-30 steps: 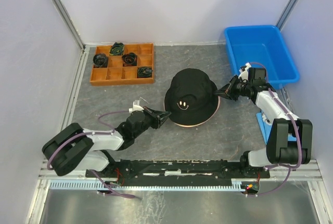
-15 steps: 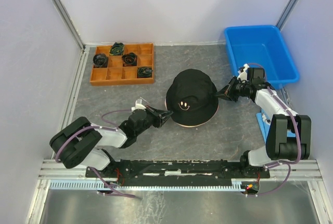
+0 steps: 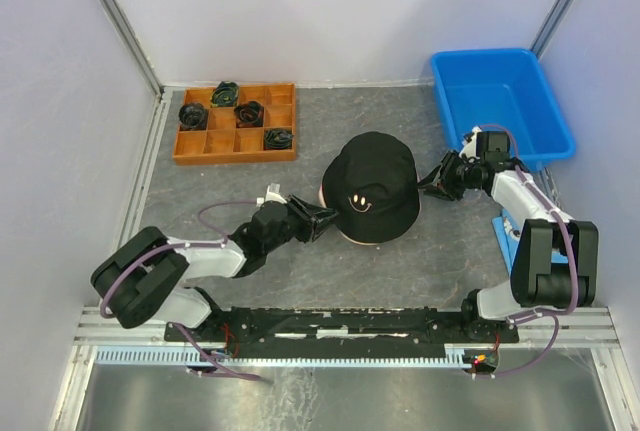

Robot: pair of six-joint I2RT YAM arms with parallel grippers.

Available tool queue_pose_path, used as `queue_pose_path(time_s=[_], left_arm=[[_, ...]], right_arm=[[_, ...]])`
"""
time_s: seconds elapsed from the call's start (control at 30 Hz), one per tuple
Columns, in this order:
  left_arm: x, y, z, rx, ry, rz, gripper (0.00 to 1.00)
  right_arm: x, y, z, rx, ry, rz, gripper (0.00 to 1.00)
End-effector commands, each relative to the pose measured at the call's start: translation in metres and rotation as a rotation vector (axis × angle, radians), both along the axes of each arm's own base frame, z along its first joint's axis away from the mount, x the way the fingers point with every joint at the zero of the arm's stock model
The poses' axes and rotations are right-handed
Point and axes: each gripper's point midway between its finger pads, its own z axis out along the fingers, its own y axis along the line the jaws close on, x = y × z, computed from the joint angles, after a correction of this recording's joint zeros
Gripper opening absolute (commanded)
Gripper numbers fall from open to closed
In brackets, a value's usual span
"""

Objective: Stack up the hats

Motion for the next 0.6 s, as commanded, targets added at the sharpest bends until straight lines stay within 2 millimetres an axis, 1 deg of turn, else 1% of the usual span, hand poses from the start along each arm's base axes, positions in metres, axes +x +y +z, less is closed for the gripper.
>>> queue_pose_path(time_s=[0.0,0.07,0.17,0.37,0.43,0.57], left_arm=[[0.000,0.005,0.011,0.026,-0.037,-0.003,0.46],[0.000,0.012,0.012,0.032,-0.034,0.017,0.59],[0.001,0.025,0.018,0.031,-0.036,0.058,0.71],[0.004,0.052,0.029,0.042,-0.057,0.132,0.75],[0.005,0.059,0.030,0.068,-0.065,0.141,0.79],[0.010,0.071,0.040,0.166,-0.114,0.131,0.80]], right_arm=[[0.002,-0.012,0.011,-0.074,-0.038,-0.021,0.41],[0.002,-0.013,0.015,-0.079,-0.044,-0.025,0.42],[0.002,-0.015,0.021,-0.086,-0.058,-0.034,0.47],[-0.001,-0.018,0.031,-0.106,-0.072,-0.046,0.50],[-0.003,-0.021,0.032,-0.122,-0.072,-0.054,0.50],[-0.009,-0.024,0.035,-0.136,-0.070,-0.058,0.50]])
